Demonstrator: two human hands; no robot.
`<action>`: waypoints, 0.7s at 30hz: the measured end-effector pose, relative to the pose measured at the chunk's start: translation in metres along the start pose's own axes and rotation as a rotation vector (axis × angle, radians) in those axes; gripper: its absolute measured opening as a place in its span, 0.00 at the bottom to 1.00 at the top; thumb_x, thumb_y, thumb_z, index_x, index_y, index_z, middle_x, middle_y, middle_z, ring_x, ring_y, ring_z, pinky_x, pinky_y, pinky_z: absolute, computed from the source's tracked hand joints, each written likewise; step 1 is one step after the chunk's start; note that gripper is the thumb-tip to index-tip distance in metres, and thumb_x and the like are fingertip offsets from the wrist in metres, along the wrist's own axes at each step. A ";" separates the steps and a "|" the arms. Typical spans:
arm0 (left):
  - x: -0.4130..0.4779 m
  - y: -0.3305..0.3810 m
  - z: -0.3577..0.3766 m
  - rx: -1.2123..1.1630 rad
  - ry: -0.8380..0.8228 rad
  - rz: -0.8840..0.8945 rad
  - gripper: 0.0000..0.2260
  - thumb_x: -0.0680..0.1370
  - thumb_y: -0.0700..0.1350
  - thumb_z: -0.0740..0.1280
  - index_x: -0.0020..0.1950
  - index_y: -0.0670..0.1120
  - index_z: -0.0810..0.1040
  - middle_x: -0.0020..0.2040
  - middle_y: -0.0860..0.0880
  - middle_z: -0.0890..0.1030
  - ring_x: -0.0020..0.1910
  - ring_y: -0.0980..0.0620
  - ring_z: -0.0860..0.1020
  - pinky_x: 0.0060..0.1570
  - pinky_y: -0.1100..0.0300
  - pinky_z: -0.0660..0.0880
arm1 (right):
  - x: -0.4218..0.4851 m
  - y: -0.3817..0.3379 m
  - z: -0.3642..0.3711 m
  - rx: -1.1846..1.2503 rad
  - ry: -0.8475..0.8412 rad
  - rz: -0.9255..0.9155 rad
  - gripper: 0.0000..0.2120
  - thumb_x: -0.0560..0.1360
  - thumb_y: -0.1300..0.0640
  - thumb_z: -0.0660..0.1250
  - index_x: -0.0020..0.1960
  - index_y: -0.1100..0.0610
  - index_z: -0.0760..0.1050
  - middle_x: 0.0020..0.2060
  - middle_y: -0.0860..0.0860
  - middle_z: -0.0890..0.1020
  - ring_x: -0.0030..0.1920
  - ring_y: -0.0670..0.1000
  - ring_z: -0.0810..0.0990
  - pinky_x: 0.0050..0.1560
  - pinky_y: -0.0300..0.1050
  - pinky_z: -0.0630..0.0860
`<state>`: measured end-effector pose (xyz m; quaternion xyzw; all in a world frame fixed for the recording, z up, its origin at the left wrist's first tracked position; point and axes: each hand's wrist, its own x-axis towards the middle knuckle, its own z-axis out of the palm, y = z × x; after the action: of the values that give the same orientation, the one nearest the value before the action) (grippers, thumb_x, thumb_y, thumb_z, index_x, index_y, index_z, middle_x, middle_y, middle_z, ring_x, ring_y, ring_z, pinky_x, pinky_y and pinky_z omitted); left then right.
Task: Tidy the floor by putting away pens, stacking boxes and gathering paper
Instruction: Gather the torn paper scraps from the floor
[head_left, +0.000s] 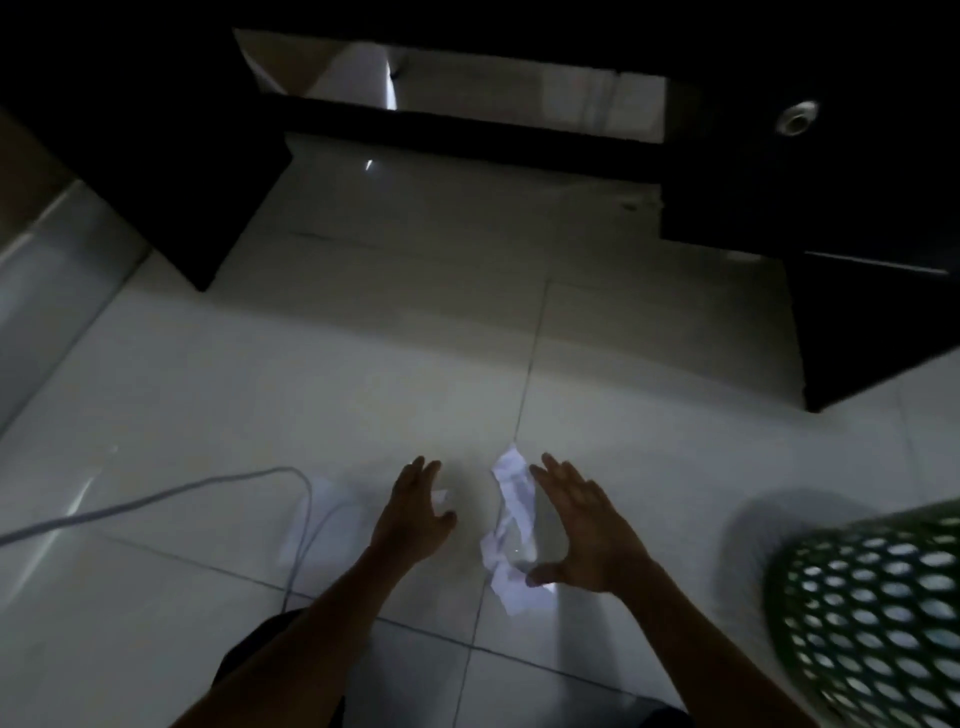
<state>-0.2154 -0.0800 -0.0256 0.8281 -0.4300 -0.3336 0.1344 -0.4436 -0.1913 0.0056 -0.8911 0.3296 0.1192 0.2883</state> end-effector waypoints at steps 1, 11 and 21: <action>0.002 -0.006 0.009 0.036 -0.032 0.012 0.38 0.74 0.52 0.69 0.78 0.48 0.53 0.79 0.46 0.49 0.78 0.47 0.47 0.74 0.54 0.55 | 0.010 0.000 0.014 -0.034 -0.041 -0.029 0.61 0.58 0.27 0.70 0.76 0.44 0.34 0.74 0.43 0.33 0.76 0.47 0.35 0.75 0.52 0.42; -0.018 -0.013 0.095 0.213 -0.142 0.087 0.50 0.68 0.72 0.60 0.74 0.55 0.29 0.72 0.45 0.25 0.72 0.44 0.27 0.71 0.44 0.37 | 0.062 0.018 0.083 -0.133 -0.095 -0.177 0.47 0.64 0.29 0.62 0.76 0.40 0.46 0.76 0.46 0.35 0.74 0.48 0.30 0.72 0.49 0.35; -0.034 -0.010 0.115 -0.058 0.131 0.253 0.19 0.76 0.52 0.58 0.64 0.52 0.77 0.61 0.54 0.79 0.63 0.57 0.76 0.53 0.68 0.75 | 0.036 -0.008 0.117 0.123 0.280 -0.134 0.16 0.71 0.54 0.60 0.53 0.54 0.83 0.53 0.48 0.84 0.53 0.49 0.83 0.55 0.33 0.73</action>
<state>-0.3000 -0.0394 -0.1010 0.7831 -0.5115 -0.2713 0.2269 -0.4133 -0.1360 -0.0993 -0.8996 0.3132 -0.0460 0.3008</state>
